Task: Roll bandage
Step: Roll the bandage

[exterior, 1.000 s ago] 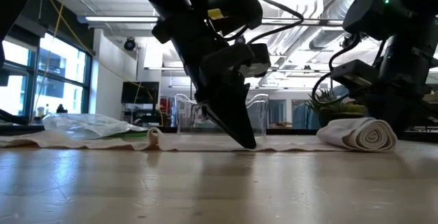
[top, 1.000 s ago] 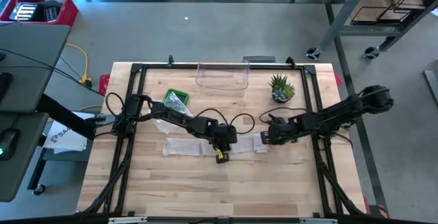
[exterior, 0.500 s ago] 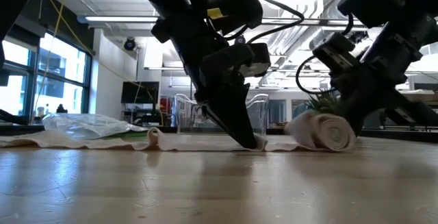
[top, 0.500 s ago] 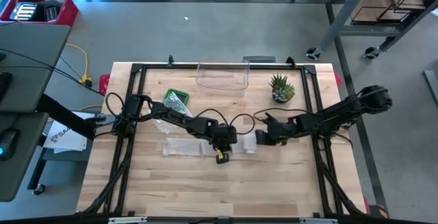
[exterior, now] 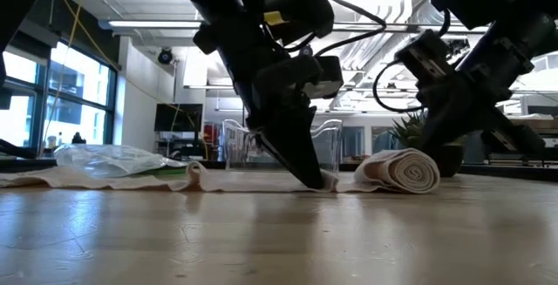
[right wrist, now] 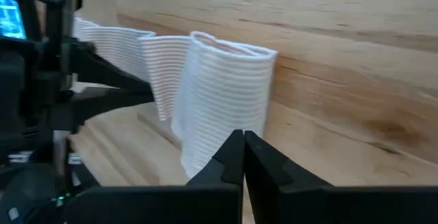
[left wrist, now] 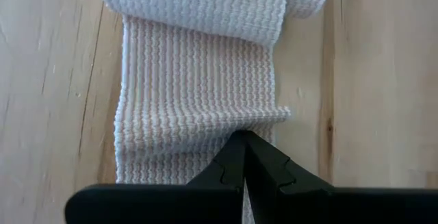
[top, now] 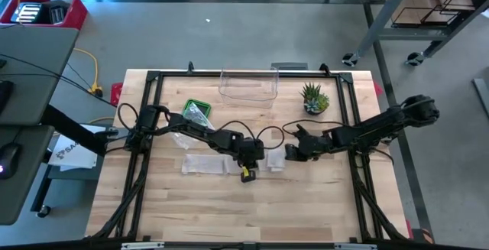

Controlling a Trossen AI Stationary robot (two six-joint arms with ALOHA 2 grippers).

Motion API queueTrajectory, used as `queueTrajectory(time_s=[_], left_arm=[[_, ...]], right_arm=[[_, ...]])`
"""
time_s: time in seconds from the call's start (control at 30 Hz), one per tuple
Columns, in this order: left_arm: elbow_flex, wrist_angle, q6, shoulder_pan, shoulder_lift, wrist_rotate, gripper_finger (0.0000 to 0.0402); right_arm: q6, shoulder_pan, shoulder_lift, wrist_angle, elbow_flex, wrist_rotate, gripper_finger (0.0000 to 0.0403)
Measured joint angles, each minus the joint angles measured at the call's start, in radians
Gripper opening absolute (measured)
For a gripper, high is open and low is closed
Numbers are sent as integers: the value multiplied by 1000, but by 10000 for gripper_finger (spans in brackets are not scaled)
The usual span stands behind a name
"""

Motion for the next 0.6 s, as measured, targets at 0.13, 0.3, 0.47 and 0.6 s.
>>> queueTrajectory(time_s=[0.13, 0.3, 0.47, 0.6], left_arm=[[-3, -37, -39, 0, -17, 52, 0], [-5, -103, -12, -2, -60, 13, 0], [-4, -116, -5, -1, -63, -1, 0], [-3, -119, -5, -1, -64, -8, 0]], right_arm=[[-3, 0, -12, -22, 0, 3, 0], [-3, 0, -14, -29, 0, 16, 0], [-4, 7, -14, 3, 0, 5, 0], [14, 29, -13, -88, 1, 18, 0]])
